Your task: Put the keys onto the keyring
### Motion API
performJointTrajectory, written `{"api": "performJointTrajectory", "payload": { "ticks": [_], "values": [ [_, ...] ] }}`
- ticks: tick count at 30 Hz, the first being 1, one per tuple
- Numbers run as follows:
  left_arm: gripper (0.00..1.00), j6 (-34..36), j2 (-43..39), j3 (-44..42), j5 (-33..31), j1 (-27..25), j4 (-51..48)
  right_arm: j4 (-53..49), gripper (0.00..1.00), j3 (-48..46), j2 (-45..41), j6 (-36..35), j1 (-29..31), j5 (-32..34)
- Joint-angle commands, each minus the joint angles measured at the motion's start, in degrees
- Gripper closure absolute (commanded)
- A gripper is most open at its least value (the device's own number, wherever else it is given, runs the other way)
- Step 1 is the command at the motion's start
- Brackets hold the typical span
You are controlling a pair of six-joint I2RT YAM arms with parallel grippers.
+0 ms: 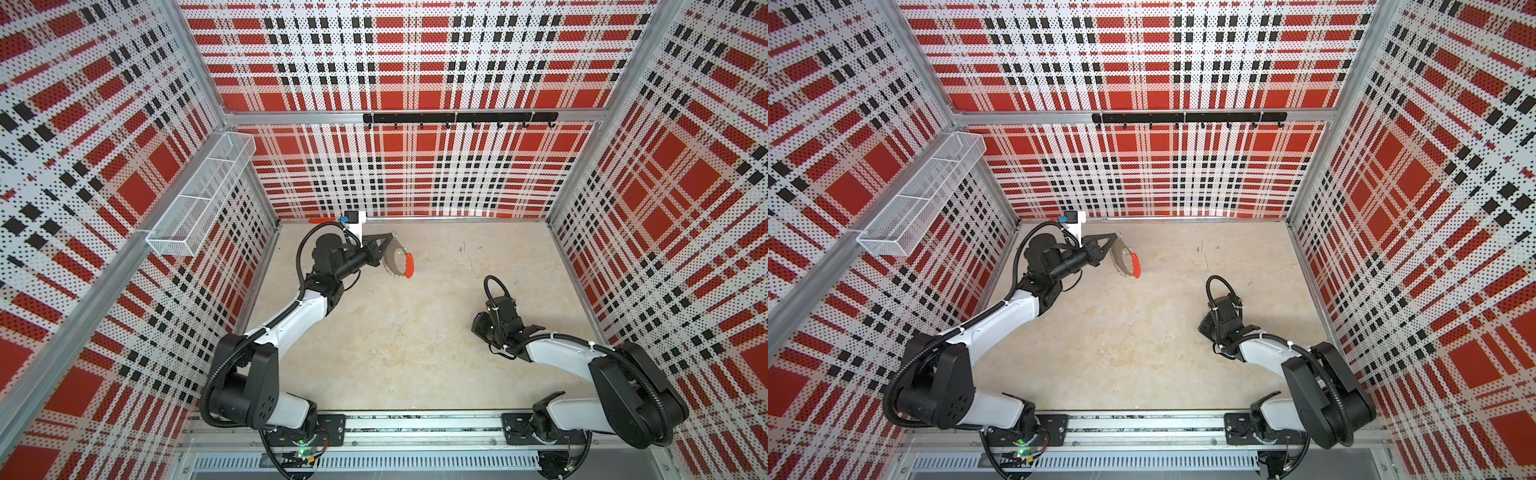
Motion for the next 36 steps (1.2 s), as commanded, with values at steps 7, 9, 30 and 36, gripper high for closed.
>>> {"api": "performJointTrajectory", "payload": {
  "ticks": [7,9,30,36],
  "values": [
    [1.00,0.09,0.99,0.97,1.65,-0.15,2.82,-0.29,1.00,1.56,-0.12,-1.11,0.39,1.72],
    [1.00,0.10,1.01,0.99,1.67,-0.15,2.84,-1.44,1.00,2.45,-1.86,-2.48,0.49,2.53],
    [1.00,2.97,0.32,-0.23,-1.15,-1.35,2.92,8.21,1.00,10.37,-16.04,-36.36,0.88,-2.38],
    [1.00,9.89,-1.43,-2.74,-2.57,-3.53,3.37,19.78,1.00,11.35,-14.92,-39.50,0.85,-18.52]
  ]
}}
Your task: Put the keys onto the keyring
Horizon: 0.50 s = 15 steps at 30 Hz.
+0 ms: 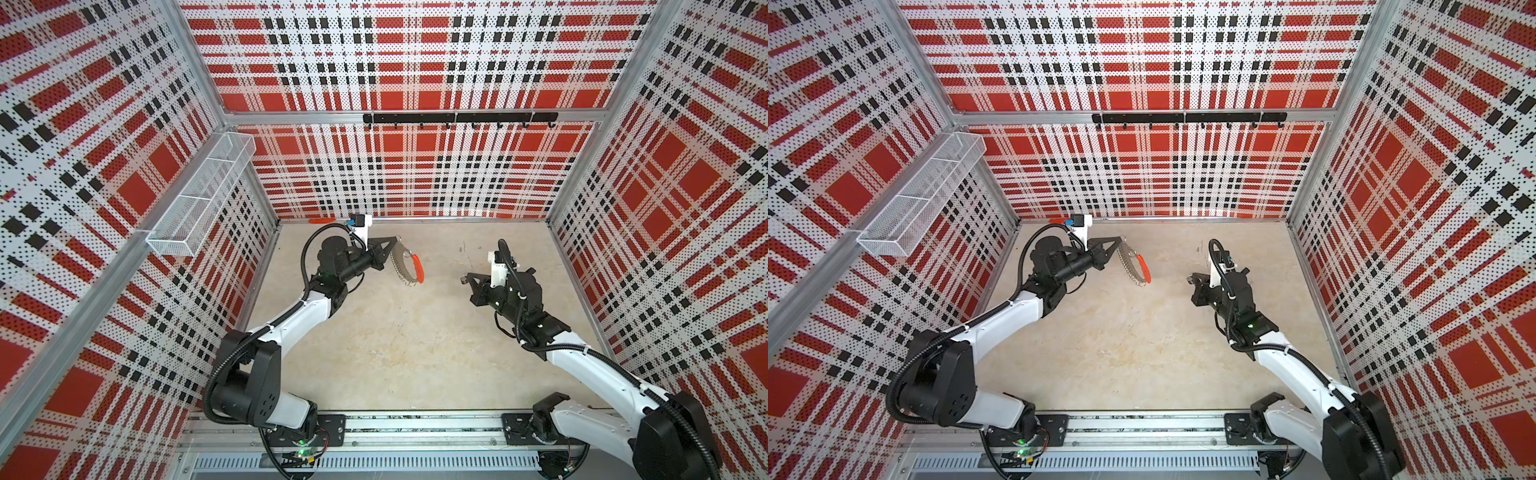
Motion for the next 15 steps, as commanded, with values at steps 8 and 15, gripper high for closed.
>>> {"api": "performJointTrajectory", "payload": {
  "ticks": [8,15],
  "values": [
    [1.00,9.62,-1.47,-0.69,1.06,-2.65,0.77,7.17,1.00,10.65,7.98,-2.72,-0.52,-22.64],
    [1.00,11.55,0.48,-0.58,0.07,-5.32,-0.12,0.26,1.00,18.84,14.12,-5.18,-0.74,-21.77]
  ]
}}
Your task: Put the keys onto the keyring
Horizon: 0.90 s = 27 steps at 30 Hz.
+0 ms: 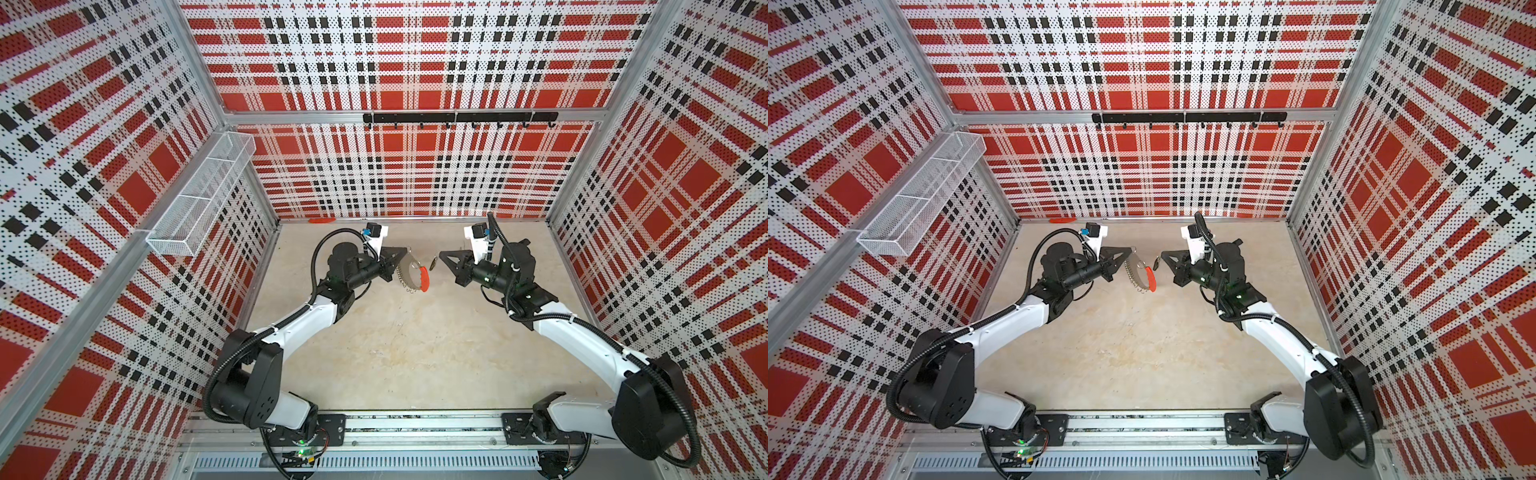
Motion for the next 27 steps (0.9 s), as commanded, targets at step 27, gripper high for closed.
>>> {"api": "performJointTrajectory", "payload": {
  "ticks": [27],
  "values": [
    [1.00,-5.39,6.66,3.03,-3.47,-3.87,2.49,-44.78,1.00,1.41,3.64,0.63,-1.26,30.25]
  ]
}}
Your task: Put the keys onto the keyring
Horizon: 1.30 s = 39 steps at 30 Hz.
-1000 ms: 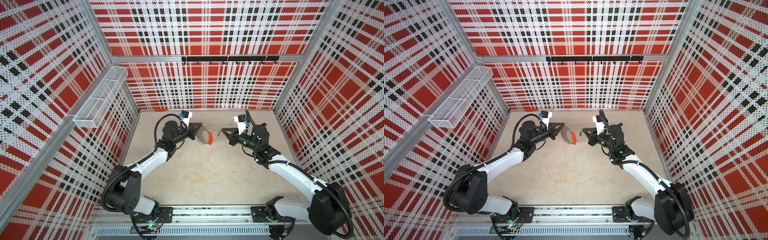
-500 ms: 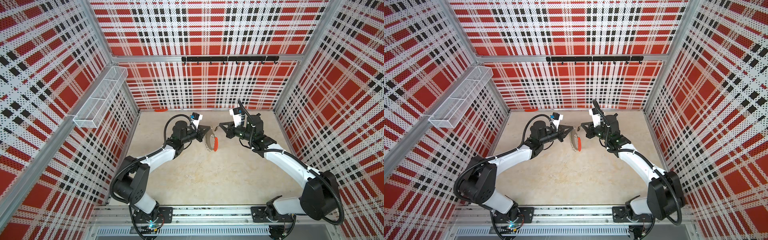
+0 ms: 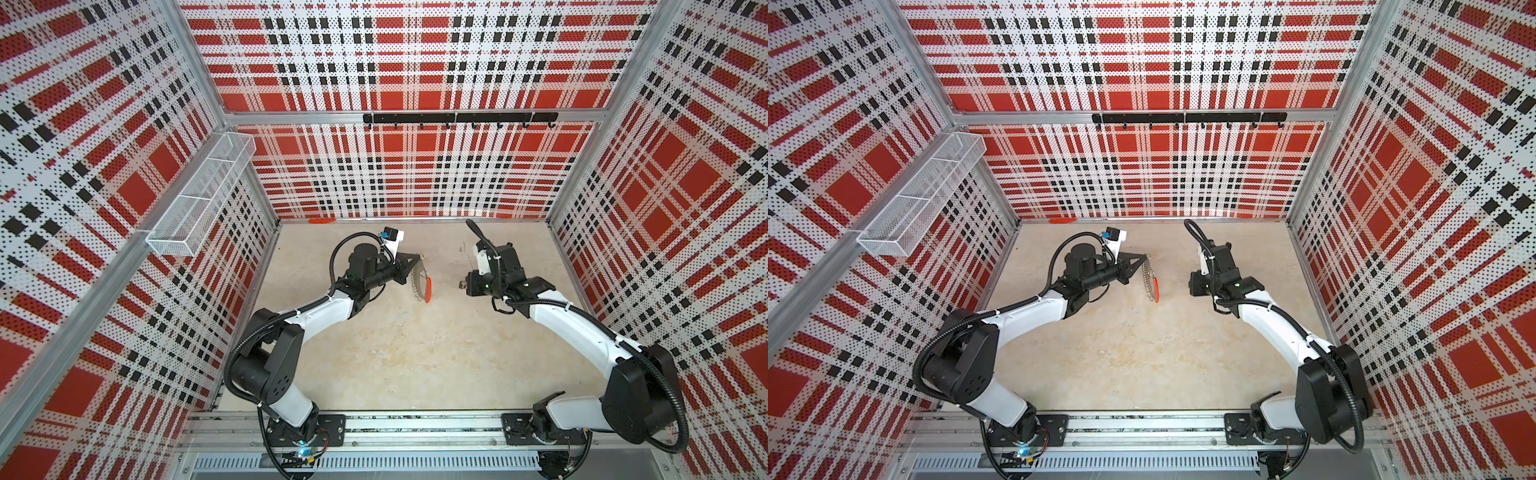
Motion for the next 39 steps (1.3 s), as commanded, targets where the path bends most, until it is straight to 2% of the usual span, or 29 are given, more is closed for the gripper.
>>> {"api": "performJointTrajectory", "payload": {
  "ticks": [1,7,17,24,33,39],
  "values": [
    [1.00,-1.29,-2.09,-0.40,0.27,0.01,3.05,-6.51,1.00,-1.51,1.85,2.06,0.35,3.01],
    [1.00,-1.63,-2.40,-1.02,3.14,1.01,3.18,-3.75,1.00,1.56,14.62,1.57,0.84,5.10],
    [1.00,-4.37,-2.36,-3.35,3.94,1.14,6.70,-5.27,1.00,16.91,31.43,-4.09,-0.16,7.42],
    [1.00,-4.70,-2.27,-3.80,4.39,2.31,6.99,-5.05,1.00,19.35,33.51,-4.97,-0.65,5.62],
    [1.00,-5.32,-1.94,-3.33,4.48,2.33,7.12,-3.93,1.00,17.95,32.05,-4.42,-0.92,4.11],
    [1.00,-5.50,-1.59,-2.94,4.33,1.96,7.42,-2.91,0.76,17.32,28.63,-4.03,-1.40,3.15]
  ]
}}
